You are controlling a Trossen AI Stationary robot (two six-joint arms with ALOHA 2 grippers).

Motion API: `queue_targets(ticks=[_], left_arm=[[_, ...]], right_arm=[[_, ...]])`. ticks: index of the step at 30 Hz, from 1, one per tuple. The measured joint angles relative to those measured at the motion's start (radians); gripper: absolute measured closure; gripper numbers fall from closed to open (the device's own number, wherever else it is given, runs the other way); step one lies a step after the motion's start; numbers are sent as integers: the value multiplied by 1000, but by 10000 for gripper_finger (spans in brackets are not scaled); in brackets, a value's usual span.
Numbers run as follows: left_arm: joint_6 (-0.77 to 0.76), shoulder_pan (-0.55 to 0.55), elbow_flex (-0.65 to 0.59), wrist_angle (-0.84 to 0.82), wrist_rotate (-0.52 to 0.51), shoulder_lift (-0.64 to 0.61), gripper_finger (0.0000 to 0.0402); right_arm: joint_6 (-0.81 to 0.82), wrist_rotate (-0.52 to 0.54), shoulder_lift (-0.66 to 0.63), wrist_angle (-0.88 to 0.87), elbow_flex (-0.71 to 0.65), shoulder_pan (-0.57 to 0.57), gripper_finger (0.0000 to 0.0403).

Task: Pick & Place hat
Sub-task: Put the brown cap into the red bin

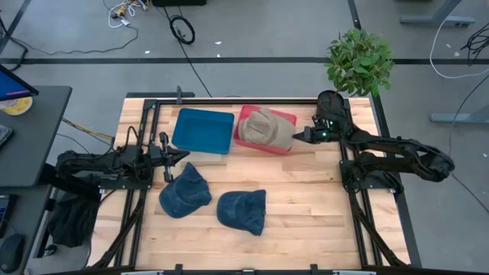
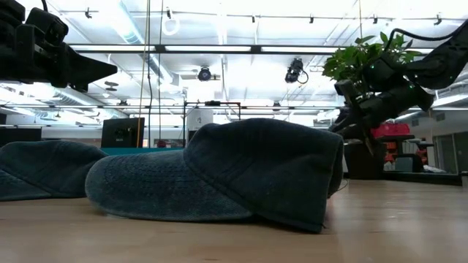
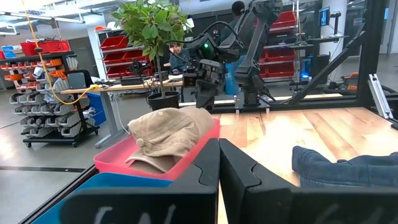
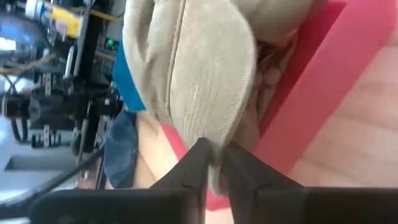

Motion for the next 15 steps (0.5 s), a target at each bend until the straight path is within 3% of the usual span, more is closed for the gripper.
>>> queue_targets(ticks=[10,15], left_arm=[[0,0,0,0,0,0,399],[0,0,0,0,0,0,399]], right_arm=[[-2,75,1,61,-2,25,219],[20,74,0,179,-1,39,194]])
